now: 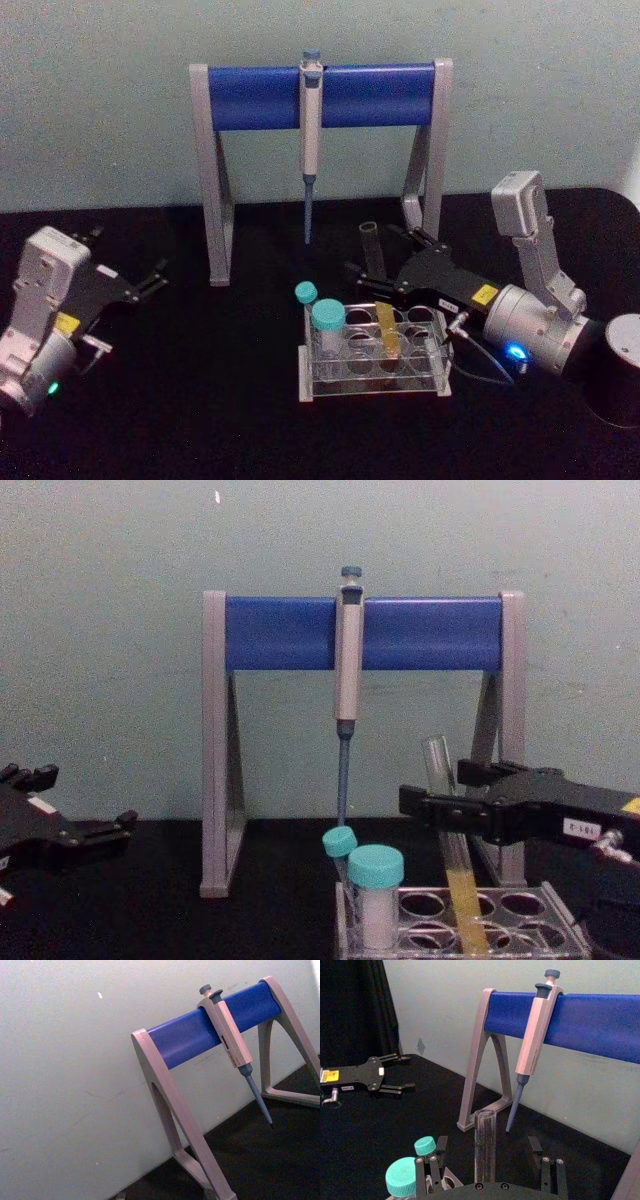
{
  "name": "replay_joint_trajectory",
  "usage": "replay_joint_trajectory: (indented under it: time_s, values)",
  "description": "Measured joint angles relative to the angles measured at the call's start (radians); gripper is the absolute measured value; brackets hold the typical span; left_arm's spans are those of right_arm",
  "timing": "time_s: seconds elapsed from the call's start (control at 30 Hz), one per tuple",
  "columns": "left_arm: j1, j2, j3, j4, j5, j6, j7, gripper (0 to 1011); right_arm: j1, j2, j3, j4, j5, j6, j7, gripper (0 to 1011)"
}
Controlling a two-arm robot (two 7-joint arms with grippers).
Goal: Pick up the test tube from the test tube rack, shake it, then place it back into the test tube rack.
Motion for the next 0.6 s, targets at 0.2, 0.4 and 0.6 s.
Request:
replay_joint_trajectory:
  time_s: [0.2,0.4,0.6]
  values:
    - [0.000,0.000,0.000,0.000,0.000,0.000,0.000,1001,-0.004,0.003,0.000,-0.010,-0.002,-0.005,-0.002,1000]
    - [0.000,0.000,0.000,0.000,0.000,0.000,0.000,1001,-0.028,0.017,0.012,-0.060,-0.008,-0.025,-0.011,1000]
    - [0.000,0.000,0.000,0.000,0.000,0.000,0.000,1001,-0.074,0.027,0.052,-0.141,-0.010,-0.065,-0.051,1000]
